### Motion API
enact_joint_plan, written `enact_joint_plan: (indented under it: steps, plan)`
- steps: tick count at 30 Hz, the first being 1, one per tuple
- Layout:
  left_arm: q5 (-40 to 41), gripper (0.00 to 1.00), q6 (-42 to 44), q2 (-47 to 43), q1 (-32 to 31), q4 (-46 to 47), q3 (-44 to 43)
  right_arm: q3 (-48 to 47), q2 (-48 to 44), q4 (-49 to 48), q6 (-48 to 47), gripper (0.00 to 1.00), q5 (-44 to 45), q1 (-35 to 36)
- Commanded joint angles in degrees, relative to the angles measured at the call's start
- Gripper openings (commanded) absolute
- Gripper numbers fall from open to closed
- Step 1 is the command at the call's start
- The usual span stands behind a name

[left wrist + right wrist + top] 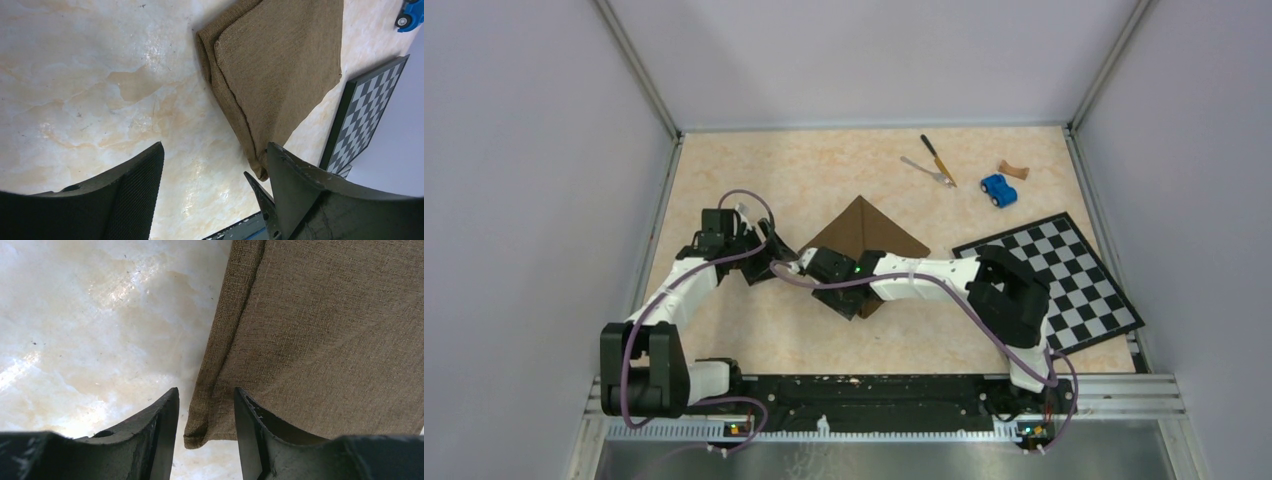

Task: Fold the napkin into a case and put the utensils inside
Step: Pick up the upper triangle-folded napkin from the center of the board.

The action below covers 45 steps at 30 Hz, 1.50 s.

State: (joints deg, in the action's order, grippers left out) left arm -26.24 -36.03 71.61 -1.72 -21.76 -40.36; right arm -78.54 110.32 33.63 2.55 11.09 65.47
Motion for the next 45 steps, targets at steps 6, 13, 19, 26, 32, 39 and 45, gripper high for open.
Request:
enact_joint_plan:
  steps: [6,13,19,26,32,39,45]
  plan:
    - [-2.13,0.82,0.87,0.08,0.69,2.09,0.42,5.0,1.61,-7.02,0.51,0.45,1.4,-0.81]
    - [-4.6,0.9,1.25,0.04,0.79,3.56,1.63,7.55,2.69,-9.45,1.98,0.13,1.64,-1.66]
    - [-18.2,0.96,-9.37,3.3,0.63,21.24,9.97,10.16,-1.75,-14.43,3.17,0.0,0.81,-1.4]
    - [-17.41,0.93,-24.26,13.23,-3.23,41.01,15.32,11.84,-5.77,-17.81,5.85,0.0,-3.3,-1.86]
    - [-8.26,0.77,-27.12,17.66,-5.13,45.32,17.1,12.35,-8.41,-17.64,6.39,0.0,-3.68,-2.57]
    - [-2.91,0.74,-26.4,16.56,-5.4,44.49,19.25,12.87,-12.38,-17.71,6.78,0.0,-5.2,-4.19]
    - [-1.11,0.69,-24.73,18.94,-5.4,45.44,17.8,13.63,-12.4,-18.23,6.6,0.0,-5.88,-4.3]
